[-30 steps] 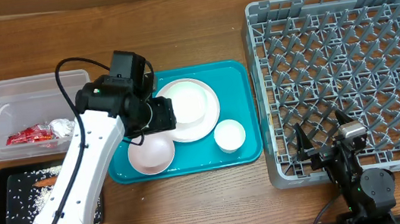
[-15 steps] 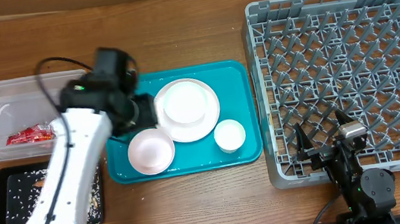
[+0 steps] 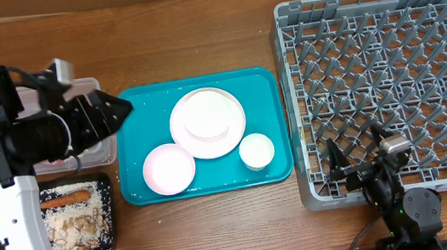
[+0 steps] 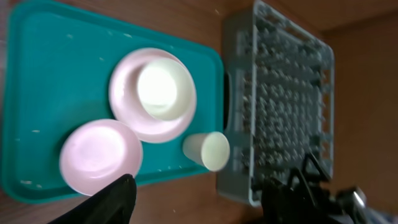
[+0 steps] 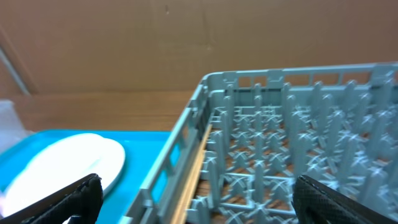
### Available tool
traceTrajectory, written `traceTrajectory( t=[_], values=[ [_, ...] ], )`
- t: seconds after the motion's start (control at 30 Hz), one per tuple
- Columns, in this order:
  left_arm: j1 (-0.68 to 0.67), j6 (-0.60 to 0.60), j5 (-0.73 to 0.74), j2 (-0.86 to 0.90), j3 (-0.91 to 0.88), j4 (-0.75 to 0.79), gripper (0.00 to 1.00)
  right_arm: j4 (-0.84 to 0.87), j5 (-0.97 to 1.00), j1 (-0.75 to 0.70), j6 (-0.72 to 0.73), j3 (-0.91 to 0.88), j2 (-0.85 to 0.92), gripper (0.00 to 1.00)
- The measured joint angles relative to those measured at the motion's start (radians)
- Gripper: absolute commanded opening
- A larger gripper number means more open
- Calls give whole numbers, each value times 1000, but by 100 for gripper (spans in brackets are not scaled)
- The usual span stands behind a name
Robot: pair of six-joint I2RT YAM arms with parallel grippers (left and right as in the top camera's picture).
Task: Sort waste into correct bins and load items into the dishwasher
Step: 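Move the left gripper to the white cup and grasp it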
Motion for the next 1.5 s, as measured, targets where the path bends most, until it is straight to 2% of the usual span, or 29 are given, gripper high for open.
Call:
traceTrajectory(
  t=[0.1, 0.23, 0.37, 0.47, 0.63, 0.7, 0.8, 1.0, 1.13, 1.2, 1.5],
  values=[
    [-29, 71, 89, 4, -15, -35, 48, -2, -22, 0, 74, 3, 0, 100],
    [-97, 121, 141, 4, -42, -31, 33, -66, -36, 0, 145, 81, 4, 100],
    [-196, 135, 135, 6, -95, 6, 37, -193, -36, 0, 180, 253, 30, 100],
    [-286, 83, 90, 6, -160, 91, 40, -277, -21, 0, 191, 356, 61, 100],
    [-475, -102, -26, 15, -297, 345, 45, -406, -11, 0, 201, 479, 146, 100],
    [-562, -192, -103, 27, -333, 425, 50, -480, -9, 0, 206, 546, 192, 100],
    [-678, -312, -245, 53, -352, 472, 52, -635, -8, 0, 219, 702, 290, 100],
    [-827, -474, -454, 134, -355, 511, 51, -944, -12, 0, 204, 1019, 524, 100],
    [-876, -548, -544, 222, -355, 525, 47, -1033, -22, 0, 163, 1133, 654, 100],
    [-880, -569, -575, 267, -355, 526, 41, -1048, -23, 0, 153, 1147, 690, 100],
    [-879, -600, -608, 408, -356, 554, 26, -1068, -23, 0, 135, 1147, 707, 100]
  ],
)
